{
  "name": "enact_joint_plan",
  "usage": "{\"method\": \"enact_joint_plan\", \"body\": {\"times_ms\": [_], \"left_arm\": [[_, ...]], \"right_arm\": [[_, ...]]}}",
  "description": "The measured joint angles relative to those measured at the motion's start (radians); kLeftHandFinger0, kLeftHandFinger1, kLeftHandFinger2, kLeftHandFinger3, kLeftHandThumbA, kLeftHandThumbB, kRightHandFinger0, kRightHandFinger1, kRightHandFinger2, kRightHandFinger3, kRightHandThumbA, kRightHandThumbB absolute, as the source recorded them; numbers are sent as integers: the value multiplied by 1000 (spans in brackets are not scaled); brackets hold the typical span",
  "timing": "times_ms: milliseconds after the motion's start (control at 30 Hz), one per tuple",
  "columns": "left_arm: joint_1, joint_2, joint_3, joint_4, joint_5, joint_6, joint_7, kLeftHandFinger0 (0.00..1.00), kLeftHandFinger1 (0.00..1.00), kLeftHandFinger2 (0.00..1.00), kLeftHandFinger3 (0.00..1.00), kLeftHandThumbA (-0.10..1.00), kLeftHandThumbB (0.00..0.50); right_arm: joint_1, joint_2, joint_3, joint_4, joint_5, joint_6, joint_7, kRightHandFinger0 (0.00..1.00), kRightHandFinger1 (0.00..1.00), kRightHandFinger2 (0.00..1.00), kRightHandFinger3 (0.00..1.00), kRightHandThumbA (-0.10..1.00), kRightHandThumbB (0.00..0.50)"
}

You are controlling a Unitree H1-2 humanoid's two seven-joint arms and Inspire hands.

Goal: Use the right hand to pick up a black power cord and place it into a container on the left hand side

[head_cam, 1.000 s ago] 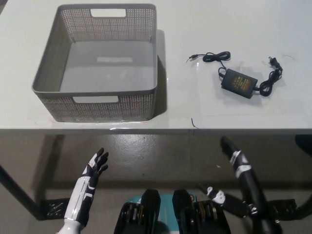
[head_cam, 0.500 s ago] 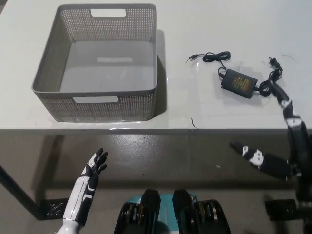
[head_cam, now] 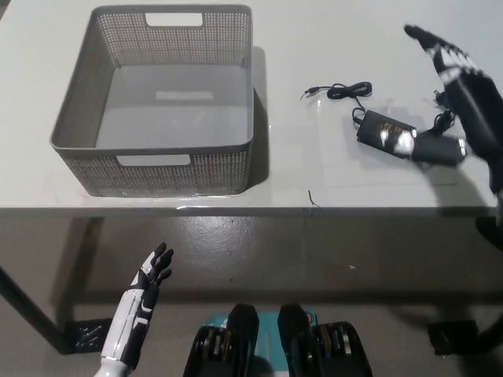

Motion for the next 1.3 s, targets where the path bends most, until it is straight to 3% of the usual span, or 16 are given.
{"method": "enact_joint_plan", "body": {"times_ms": [200,400,467,567,767,1300], "left_arm": [[7,1,0,-4,-1,-4,0,1000,1000,1000,1000,1000,323],[19,1,0,-9,2,-4,0,1000,1000,1000,1000,1000,325],[19,2,0,-9,2,-5,0,1000,1000,1000,1000,1000,331],[18,3,-1,-9,2,-5,0,1000,1000,1000,1000,1000,298],[15,5,-2,-8,-3,-8,-6,1000,1000,1000,1000,1000,319],[3,7,-2,-13,-11,-2,-24,1000,1000,1000,1000,1000,279]], "right_arm": [[-186,-40,67,243,-44,96,79,1000,1000,1000,1000,1000,500],[-283,-43,110,461,-43,121,121,1000,1000,1000,1000,1000,500],[-307,-42,118,520,-41,122,131,1000,1000,1000,1000,1000,500],[-344,-42,123,611,-37,122,141,1000,1000,1000,1000,994,500],[-385,-26,125,833,-18,113,139,1000,1000,1000,1000,986,500],[-402,57,162,1140,-1,32,88,1000,1000,1000,1000,1000,500]]}}
